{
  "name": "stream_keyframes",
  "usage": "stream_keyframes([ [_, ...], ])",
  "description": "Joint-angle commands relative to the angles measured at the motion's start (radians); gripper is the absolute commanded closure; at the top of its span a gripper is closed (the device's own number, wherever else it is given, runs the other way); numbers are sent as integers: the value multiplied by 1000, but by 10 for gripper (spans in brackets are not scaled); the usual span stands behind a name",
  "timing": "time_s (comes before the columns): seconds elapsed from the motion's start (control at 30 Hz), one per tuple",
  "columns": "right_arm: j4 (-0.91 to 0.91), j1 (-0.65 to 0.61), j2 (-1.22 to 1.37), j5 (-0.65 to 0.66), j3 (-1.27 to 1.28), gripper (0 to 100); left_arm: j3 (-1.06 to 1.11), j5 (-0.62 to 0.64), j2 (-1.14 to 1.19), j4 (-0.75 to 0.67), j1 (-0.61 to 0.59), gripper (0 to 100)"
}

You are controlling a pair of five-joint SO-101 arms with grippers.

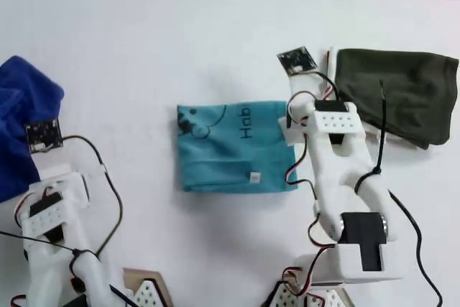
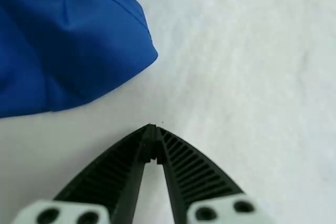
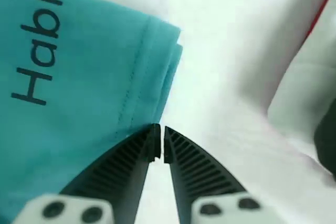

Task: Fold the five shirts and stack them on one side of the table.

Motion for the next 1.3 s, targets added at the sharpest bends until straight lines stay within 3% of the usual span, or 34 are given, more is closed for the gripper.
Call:
stream_keyframes([
  [0.0,15,-13,-8,8,-68,978,-4,8,-21,-17,21,972],
  [0.17,77,-117,-7,-2,-207,974,-4,8,-21,-17,21,972],
  [0.33,163,-352,-4,-2,-298,977,-4,8,-21,-17,21,972],
  [0.57,24,-509,189,-2,-311,974,-4,8,-21,-17,21,972],
  [0.73,1,-519,414,-2,-497,974,-4,8,-21,-17,21,972],
  [0.9,101,-529,611,-2,-769,974,-4,8,-21,-17,21,972],
  [1.27,524,-529,768,-2,-1304,978,-4,8,-21,-17,21,972],
])
